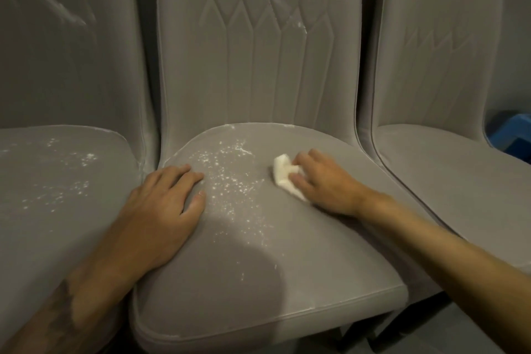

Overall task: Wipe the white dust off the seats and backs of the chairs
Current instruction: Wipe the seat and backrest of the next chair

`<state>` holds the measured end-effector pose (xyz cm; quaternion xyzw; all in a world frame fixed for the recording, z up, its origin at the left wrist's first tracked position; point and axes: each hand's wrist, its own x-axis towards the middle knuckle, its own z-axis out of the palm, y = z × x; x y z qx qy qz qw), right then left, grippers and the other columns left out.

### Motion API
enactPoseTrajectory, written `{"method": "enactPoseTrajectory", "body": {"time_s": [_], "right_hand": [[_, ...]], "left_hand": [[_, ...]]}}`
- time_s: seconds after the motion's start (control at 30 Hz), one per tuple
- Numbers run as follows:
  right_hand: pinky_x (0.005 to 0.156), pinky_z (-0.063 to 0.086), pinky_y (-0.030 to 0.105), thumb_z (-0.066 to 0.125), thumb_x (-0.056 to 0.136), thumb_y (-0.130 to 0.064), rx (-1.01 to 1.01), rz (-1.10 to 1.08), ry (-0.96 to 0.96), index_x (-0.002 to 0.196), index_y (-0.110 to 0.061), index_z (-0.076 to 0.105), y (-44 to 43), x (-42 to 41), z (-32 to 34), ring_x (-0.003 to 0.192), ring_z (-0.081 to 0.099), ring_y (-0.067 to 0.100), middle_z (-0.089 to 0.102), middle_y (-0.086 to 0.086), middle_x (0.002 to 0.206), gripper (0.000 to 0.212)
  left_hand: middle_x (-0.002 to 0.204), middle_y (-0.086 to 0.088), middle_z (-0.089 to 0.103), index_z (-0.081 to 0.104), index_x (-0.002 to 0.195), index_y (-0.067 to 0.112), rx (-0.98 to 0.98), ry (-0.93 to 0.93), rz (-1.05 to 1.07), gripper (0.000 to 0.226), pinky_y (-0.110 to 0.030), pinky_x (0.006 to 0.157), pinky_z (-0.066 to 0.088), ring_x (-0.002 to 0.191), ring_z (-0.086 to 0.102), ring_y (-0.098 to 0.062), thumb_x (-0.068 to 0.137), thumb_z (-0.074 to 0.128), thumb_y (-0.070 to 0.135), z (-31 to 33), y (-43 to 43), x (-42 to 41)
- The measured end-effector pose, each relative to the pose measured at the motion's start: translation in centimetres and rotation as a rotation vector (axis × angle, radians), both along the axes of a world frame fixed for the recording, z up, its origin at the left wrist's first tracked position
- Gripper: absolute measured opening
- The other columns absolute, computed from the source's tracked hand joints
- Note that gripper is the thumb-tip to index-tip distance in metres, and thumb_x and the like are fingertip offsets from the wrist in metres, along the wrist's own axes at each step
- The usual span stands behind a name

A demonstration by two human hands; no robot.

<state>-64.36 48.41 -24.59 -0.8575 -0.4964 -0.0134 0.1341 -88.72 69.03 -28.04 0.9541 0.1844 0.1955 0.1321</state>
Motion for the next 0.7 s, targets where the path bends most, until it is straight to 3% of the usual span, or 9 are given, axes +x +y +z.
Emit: {"method": "enactPoseTrajectory", "body": {"time_s": [0.07, 0.13, 0.27, 0.33, 0.47, 0.53, 0.6, 0.7], "right_hand": [[0.098, 0.036, 0.038, 0.045, 0.104, -0.033, -0.034, -0.208, 0.024, 0.128, -0.01, 0.05, 1.4, 1.9, 0.5, 0.116, 0.048, 0.037, 0.051, 0.018, 0.126, 0.034], [0.099, 0.036, 0.04, 0.043, 0.104, -0.032, -0.027, -0.236, 0.001, 0.129, -0.008, 0.049, 3.0, 0.9, 0.2, 0.116, 0.048, 0.039, 0.051, 0.021, 0.128, 0.035], [0.086, 0.035, 0.031, 0.041, 0.101, -0.046, 0.143, 0.199, 0.007, 0.121, -0.023, 0.047, 2.2, -5.0, -1.6, 0.099, 0.048, 0.023, 0.05, 0.002, 0.113, 0.031], [0.086, 0.035, 0.029, 0.039, 0.101, -0.049, 0.102, 0.277, 0.0, 0.12, -0.027, 0.046, 1.5, -4.4, -1.2, 0.097, 0.046, 0.019, 0.048, -0.002, 0.11, 0.029], [0.098, 0.037, 0.039, 0.043, 0.105, -0.034, -0.033, -0.124, -0.021, 0.129, -0.009, 0.05, 3.3, 1.1, 0.3, 0.113, 0.049, 0.037, 0.052, 0.018, 0.125, 0.035], [0.102, 0.037, 0.041, 0.041, 0.105, -0.032, -0.047, -0.212, -0.017, 0.131, -0.006, 0.048, 4.8, 1.0, 0.2, 0.117, 0.048, 0.04, 0.05, 0.022, 0.13, 0.038], [0.097, 0.037, 0.04, 0.042, 0.104, -0.035, 0.01, -0.081, -0.028, 0.128, -0.009, 0.047, 5.4, -1.4, -0.7, 0.112, 0.049, 0.038, 0.051, 0.019, 0.126, 0.036], [0.087, 0.036, 0.034, 0.04, 0.1, -0.049, 0.108, 0.254, 0.047, 0.12, -0.027, 0.045, 3.7, -5.0, -1.4, 0.1, 0.046, 0.022, 0.049, 0.001, 0.113, 0.03]], "left_hand": [[0.149, 0.002, 0.05, 0.057, 0.144, 0.024, 0.007, -0.008, 0.002, 0.056, -0.044, 0.111, 0.038, 0.137, 0.043, -0.021, 0.1, 0.032, 0.048, 0.1, -0.1, 0.1], [0.149, 0.003, 0.049, 0.058, 0.143, 0.025, -0.004, -0.008, 0.019, 0.055, -0.042, 0.109, 0.038, 0.137, 0.042, -0.02, 0.099, 0.032, 0.048, 0.2, -0.2, 0.0], [0.142, -0.015, 0.056, 0.062, 0.139, 0.007, 0.125, 0.039, -0.031, 0.057, -0.054, 0.099, 0.05, 0.13, 0.053, -0.038, 0.102, 0.032, 0.04, 0.1, -0.2, -0.1], [0.137, -0.023, 0.058, 0.063, 0.136, 0.0, 0.16, 0.07, -0.021, 0.055, -0.058, 0.093, 0.053, 0.125, 0.057, -0.044, 0.104, 0.034, 0.034, 0.1, -0.3, -0.2], [0.14, -0.016, 0.058, 0.064, 0.136, 0.006, 0.135, 0.013, -0.011, 0.056, -0.054, 0.098, 0.051, 0.127, 0.056, -0.038, 0.102, 0.034, 0.038, 0.4, -0.6, -0.2], [0.141, -0.013, 0.057, 0.064, 0.137, 0.009, 0.143, 0.0, -0.006, 0.056, -0.053, 0.098, 0.05, 0.128, 0.055, -0.036, 0.101, 0.033, 0.04, 0.5, -0.8, -0.3], [0.141, -0.012, 0.057, 0.064, 0.137, 0.01, 0.128, -0.001, -0.008, 0.056, -0.053, 0.099, 0.05, 0.128, 0.055, -0.036, 0.101, 0.032, 0.04, 0.5, -0.7, -0.2], [0.139, -0.016, 0.059, 0.064, 0.136, 0.007, 0.165, 0.01, -0.015, 0.055, -0.054, 0.096, 0.053, 0.126, 0.056, -0.038, 0.101, 0.035, 0.038, 0.4, -0.6, -0.1]]}}
